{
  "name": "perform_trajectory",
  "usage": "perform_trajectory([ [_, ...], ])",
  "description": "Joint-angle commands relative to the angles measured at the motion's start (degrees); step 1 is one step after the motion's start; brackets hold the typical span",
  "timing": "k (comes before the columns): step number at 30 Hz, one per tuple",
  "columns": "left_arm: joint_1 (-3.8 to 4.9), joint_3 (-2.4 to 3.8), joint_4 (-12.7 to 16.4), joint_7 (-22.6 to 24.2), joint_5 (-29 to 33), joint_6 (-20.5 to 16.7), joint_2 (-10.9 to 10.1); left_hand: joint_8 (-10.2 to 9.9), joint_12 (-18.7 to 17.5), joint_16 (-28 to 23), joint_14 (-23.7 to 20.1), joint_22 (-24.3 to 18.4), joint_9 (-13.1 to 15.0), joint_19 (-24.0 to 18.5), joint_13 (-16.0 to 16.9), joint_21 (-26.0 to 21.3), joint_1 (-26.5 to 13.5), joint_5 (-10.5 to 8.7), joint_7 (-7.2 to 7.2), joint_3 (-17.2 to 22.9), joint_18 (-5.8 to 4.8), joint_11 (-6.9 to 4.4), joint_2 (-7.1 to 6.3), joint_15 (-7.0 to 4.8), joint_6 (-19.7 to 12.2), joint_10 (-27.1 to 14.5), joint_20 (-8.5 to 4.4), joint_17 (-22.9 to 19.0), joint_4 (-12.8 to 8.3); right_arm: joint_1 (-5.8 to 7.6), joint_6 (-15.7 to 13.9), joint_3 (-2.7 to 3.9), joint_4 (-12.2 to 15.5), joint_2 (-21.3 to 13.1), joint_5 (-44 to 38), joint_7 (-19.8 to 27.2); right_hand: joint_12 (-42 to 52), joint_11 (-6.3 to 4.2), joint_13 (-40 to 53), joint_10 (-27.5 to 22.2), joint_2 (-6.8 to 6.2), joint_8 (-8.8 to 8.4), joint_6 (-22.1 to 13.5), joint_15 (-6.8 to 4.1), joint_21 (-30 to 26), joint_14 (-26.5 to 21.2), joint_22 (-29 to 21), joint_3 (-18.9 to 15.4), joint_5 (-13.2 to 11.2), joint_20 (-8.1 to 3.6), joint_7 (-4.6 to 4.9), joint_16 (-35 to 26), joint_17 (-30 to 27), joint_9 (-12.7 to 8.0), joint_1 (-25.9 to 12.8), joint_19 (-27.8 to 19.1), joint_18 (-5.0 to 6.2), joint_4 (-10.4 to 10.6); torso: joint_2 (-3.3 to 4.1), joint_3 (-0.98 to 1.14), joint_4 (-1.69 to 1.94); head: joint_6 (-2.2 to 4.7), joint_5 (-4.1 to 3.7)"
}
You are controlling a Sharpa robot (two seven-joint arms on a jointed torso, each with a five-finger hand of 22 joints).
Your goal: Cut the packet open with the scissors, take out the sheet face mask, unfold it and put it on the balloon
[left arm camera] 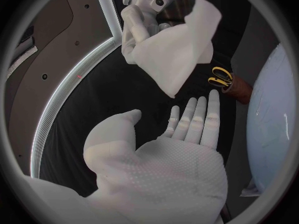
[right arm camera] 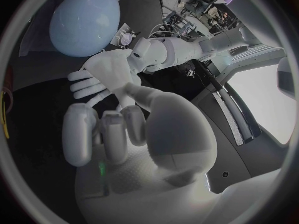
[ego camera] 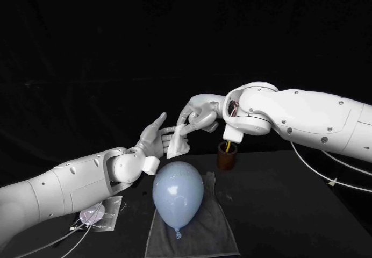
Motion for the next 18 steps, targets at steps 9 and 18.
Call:
perform_trajectory([
  [9, 0.2, 0.79, 1.55, -5.55, 0.25, 9.66, -1.42, -2.86, -1.41, -0.48, -0.23, -0.19, -2.83, 4.19, -0.18, 0.6, 1.9, -0.27, 9.83, -1.57, 1.41, 0.02, 1.63, -0.2, 1.36, -3.39, -0.09, -0.01, 0.02, 0.19, -3.44, 0.21, -2.46, 1.24, -2.43, 0.49, -0.13, -0.24, 3.34, -0.26, -0.02, 0.39, 0.32, -0.37, -0.12, 5.69, 9.12, -0.05, 0.22, -0.12, 0.0, 0.23, 13.65, 4.74, 0.51, 2.58, -0.03, -0.37, -0.04, -0.05, 0.22, -0.43, 0.2],
  [18, 0.3, 0.92, 2.73, -6.3, 0.22, 10.96, -2.57, -3.86, 0.0, 1.42, 6.88, -0.31, -4.79, 6.47, 0.09, 0.17, 2.76, -0.26, 9.75, -3.78, 1.97, -0.56, 3.32, -1.0, 6.61, 2.17, -0.27, 1.31, 0.03, 0.13, -0.55, -0.04, -5.94, 2.12, -6.93, -3.1, -0.11, -0.23, 3.37, -0.25, -0.04, 0.4, 0.32, -0.37, 0.02, 5.68, 9.2, -0.06, 0.22, -0.12, 0.01, 0.22, 13.62, 4.75, 0.52, 2.63, -0.06, -0.38, 0.04, -0.03, 0.08, -1.0, 0.23],
])
